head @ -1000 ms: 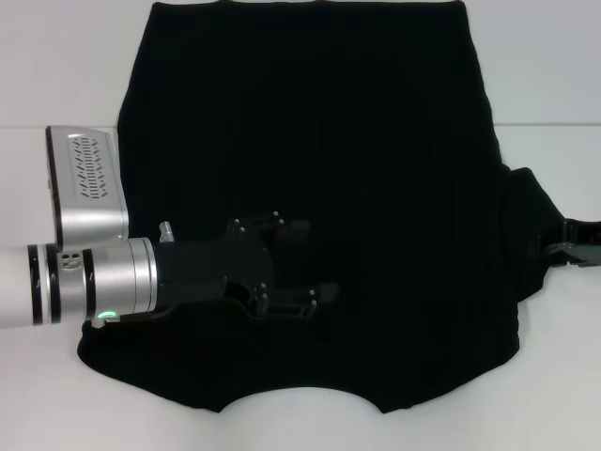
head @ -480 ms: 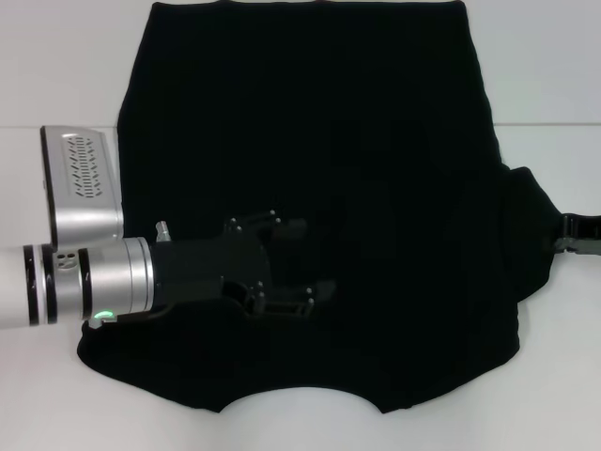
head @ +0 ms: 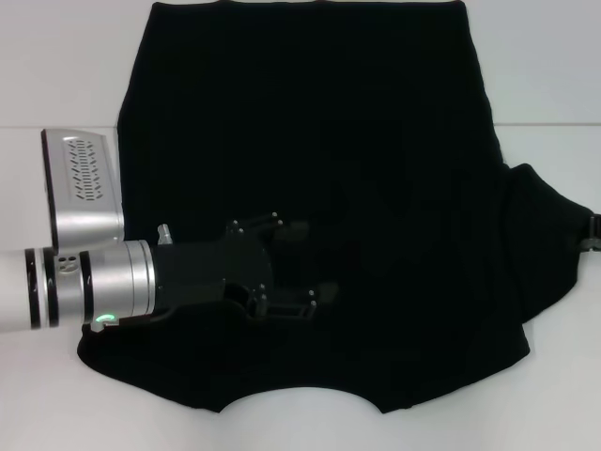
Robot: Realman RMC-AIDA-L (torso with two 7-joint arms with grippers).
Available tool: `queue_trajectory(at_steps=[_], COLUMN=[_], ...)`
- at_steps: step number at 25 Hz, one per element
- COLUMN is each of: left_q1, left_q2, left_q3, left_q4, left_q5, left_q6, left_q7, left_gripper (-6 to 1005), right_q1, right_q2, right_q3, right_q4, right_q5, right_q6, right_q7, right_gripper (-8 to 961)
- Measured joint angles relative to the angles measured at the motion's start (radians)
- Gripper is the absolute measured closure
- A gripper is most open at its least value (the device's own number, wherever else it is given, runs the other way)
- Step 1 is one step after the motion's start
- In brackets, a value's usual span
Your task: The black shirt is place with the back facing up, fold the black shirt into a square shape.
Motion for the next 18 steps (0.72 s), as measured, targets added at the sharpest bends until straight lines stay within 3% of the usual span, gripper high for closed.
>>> queue_trajectory(at_steps=[18], left_q1=[0.011], left_q2=[-0.001], left_q3=[-0.002], left_q4=[-0.008], left_q5=[-0.002], left_q6=[0.009], left_q7=[-0.029], left_gripper=[95], right_q1=[-0.031], right_q2=[-0.008], right_q3=[0.134], right_q4=[-0.012], right_q5=[0.000], right_q6=[0.002], right_q7=[-0.105], right_gripper=[943])
